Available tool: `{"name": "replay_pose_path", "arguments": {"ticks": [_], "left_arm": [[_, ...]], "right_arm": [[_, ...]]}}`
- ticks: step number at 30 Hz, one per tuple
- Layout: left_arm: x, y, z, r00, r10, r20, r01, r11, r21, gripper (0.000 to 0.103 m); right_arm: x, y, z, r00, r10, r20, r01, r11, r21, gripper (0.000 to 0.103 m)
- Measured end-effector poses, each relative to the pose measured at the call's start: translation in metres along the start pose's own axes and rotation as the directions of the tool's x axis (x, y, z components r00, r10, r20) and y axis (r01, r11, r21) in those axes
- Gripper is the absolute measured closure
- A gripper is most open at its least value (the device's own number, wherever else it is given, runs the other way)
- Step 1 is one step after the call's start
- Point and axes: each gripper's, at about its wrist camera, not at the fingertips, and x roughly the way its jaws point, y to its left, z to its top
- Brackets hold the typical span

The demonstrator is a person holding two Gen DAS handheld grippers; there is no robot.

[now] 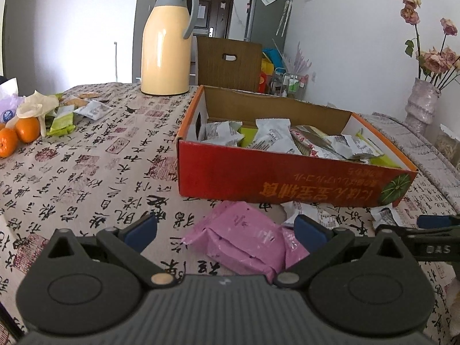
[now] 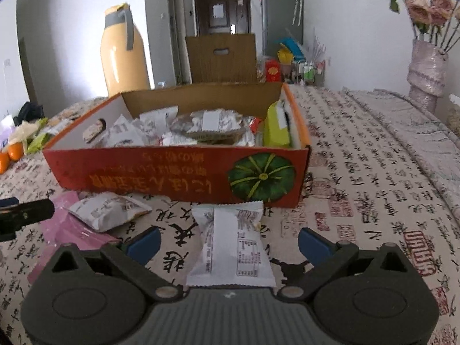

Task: Organize snacks
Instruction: 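Grasp a white sachet with the right tool, then lift the white sachet with right tool while left tool grasps a pink packet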

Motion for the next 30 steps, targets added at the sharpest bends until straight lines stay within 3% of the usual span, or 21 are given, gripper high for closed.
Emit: {"name": "replay_pose_path", "arguments": {"ticks": [3,6,13,19,30], "left_arm": [[0.001,0.0,-0.001,1.0,-0.003,-0.003,0.003,1.0,-0.001,0.0],[0.001,0.001,0.0,1.0,-0.007,-0.007,0.007,1.0,-0.007,0.0],[0.001,0.002,0.0,1.0,-0.007,-0.007,0.007,1.0,-0.013,0.0],[0.002,0.001,-0.002,1.0,-0.003,-0.015,0.003,1.0,-0.01,0.0],[-0.008,-0.004,0.001,1.0,-0.018,-0.017,0.018,1.0,0.016,0.0]], "right_arm": [[0.007,0.001,0.001,1.0,-0.009,-0.018,0.009,1.0,0.004,0.015],[0.011,0.002,-0.001,1.0,-0.012,-0.02,0.012,1.0,0.009,0.018],[0.011,0.004,-0.005,1.0,-0.008,-0.007,0.008,1.0,-0.012,0.055],[0.007,0.012,-0.009,1.0,-0.014,0.02,0.016,0.998,-0.063,0.064],[-0.031,0.007,-0.015,0.99,-0.005,0.139,0.008,1.0,-0.019,0.064]]}}
